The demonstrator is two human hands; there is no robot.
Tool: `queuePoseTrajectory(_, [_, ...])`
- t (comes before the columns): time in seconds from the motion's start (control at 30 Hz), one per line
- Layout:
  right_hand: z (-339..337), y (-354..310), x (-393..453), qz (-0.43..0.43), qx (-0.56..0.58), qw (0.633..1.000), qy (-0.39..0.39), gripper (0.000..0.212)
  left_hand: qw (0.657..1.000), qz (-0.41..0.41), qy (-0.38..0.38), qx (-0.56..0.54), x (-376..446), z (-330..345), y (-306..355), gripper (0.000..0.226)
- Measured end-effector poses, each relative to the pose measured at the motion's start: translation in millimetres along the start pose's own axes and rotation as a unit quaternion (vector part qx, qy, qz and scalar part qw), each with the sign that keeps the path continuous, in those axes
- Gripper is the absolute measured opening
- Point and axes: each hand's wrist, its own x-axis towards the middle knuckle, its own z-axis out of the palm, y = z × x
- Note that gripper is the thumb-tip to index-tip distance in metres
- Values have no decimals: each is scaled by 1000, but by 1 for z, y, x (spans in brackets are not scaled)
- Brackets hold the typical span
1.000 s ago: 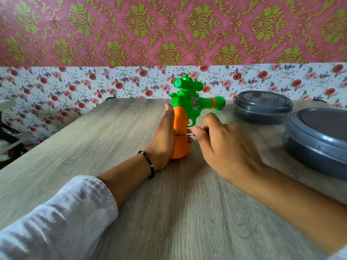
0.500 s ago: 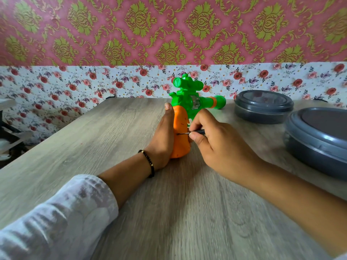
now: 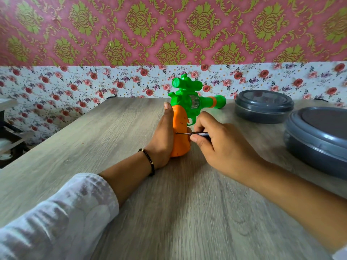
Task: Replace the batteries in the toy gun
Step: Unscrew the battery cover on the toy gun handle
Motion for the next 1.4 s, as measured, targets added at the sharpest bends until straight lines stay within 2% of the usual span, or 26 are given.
queuePoseTrajectory(0.1, [-1, 1, 1, 32, 72, 997, -8, 14, 1000, -7, 2, 0, 0, 1, 1, 99])
queuePoseTrajectory(0.2, [1, 1, -1, 35, 146, 989, -17, 10, 1000, -6, -1, 9, -1, 2, 1, 97])
queuePoseTrajectory(0.27, [5, 1, -3, 29, 156, 987, -3, 13, 1000, -7, 0, 13, -2, 2, 2, 95])
queuePoseTrajectory(0.37, [6, 2, -4, 49, 106, 992, 40, 32, 1000, -12, 6, 26, -3, 2, 3, 92])
queuePoseTrajectory(0.43, [5, 4, -3, 52, 77, 995, 48, 36, 999, -14, 5, 37, -3, 3, 3, 89])
queuePoseTrajectory(0.63, [3, 2, -2, 48, 72, 996, 25, 15, 999, -16, 7, 27, -4, 3, 3, 83])
queuePoseTrajectory(0.77, [0, 1, -1, 50, 112, 992, 18, 6, 1000, -18, 1, 23, -4, 3, 2, 94])
queuePoseTrajectory(0.83, [2, 0, -2, 34, 100, 994, 21, 3, 1000, -15, 0, 24, -4, 3, 2, 93])
queuePoseTrajectory(0.87, [4, 0, -2, 31, 76, 996, 22, 5, 1000, -12, -2, 24, -4, 3, 2, 89])
queuePoseTrajectory(0.93, [6, 3, -2, 32, 7, 999, 27, 21, 1000, -10, -3, 26, -4, 3, 2, 84])
queuePoseTrajectory(1.0, [5, 6, -2, 29, -12, 999, 33, 29, 999, -10, -4, 33, -5, 3, 3, 82])
queuePoseTrajectory(1.1, [4, 7, -2, 20, 44, 998, 41, 16, 999, -13, -2, 35, -6, 4, 3, 81])
queuePoseTrajectory(1.27, [3, 3, -2, 24, 55, 996, 62, 8, 1000, -3, -6, 19, -3, 2, 1, 93])
queuePoseTrajectory(1.33, [4, 3, -2, 31, 115, 991, 54, 2, 1000, 2, -7, 14, -4, 3, 1, 94])
queuePoseTrajectory(1.4, [5, 1, -1, 57, 203, 976, 48, 6, 1000, 11, -9, 14, -6, 5, 3, 88])
